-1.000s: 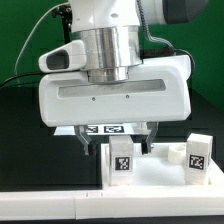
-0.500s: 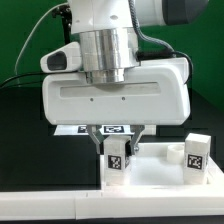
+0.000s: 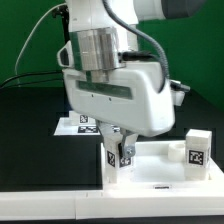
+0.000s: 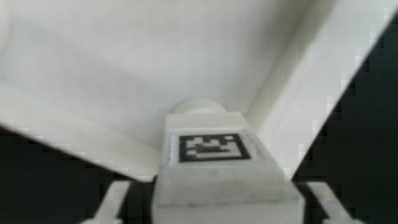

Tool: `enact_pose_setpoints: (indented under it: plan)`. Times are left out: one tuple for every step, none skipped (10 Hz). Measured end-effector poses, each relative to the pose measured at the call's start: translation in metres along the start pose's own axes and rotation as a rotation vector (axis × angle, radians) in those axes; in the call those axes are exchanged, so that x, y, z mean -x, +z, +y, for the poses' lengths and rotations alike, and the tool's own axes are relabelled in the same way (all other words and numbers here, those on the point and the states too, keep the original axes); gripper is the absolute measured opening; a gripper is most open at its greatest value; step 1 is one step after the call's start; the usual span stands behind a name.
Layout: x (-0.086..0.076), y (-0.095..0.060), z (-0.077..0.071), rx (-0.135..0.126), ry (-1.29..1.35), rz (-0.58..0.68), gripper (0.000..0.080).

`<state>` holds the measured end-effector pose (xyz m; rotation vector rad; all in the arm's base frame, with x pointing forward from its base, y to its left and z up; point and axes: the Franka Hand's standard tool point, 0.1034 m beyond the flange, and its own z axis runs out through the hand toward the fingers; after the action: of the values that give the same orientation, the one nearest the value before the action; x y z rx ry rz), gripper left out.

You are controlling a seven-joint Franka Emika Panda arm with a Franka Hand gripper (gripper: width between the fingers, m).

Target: Assemble square table

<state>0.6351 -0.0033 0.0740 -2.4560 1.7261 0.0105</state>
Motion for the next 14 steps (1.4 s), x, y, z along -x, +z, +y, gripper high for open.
enact_pose_setpoints:
  plan:
    - [0.002,0.001,0.0,0.002,0.149,-0.002,0.0284]
    - [0.003,0.001,0.0,0.0,0.271,-0.006,0.0284]
    - [0.002,0.002,-0.002,-0.017,0.41,-0.014,0.0284]
    - [0.001,0.004,-0.002,-0.024,0.532,-0.02,0.0284]
    - [0.001,0.004,-0.002,-0.024,0.567,-0.02,0.0284]
    - [0.0,0.004,-0.002,-0.023,0.612,-0.019,0.0284]
    - [0.0,0.005,-0.002,-0.022,0.635,-0.019,0.0284]
    - [0.0,0.005,-0.002,-0.022,0.663,-0.019,0.0284]
    - [0.0,0.005,-0.001,-0.021,0.652,-0.019,0.0445]
    - [0.0,0.005,-0.001,-0.021,0.652,-0.019,0.0445]
    - [-0.002,0.001,-0.003,-0.029,0.638,-0.018,0.0572]
    - [-0.005,-0.017,-0.008,-0.055,0.619,-0.021,0.0636]
    - [0.001,-0.027,-0.009,-0.054,0.612,-0.029,0.0646]
    - [0.009,-0.031,-0.012,-0.046,0.6,-0.041,0.0646]
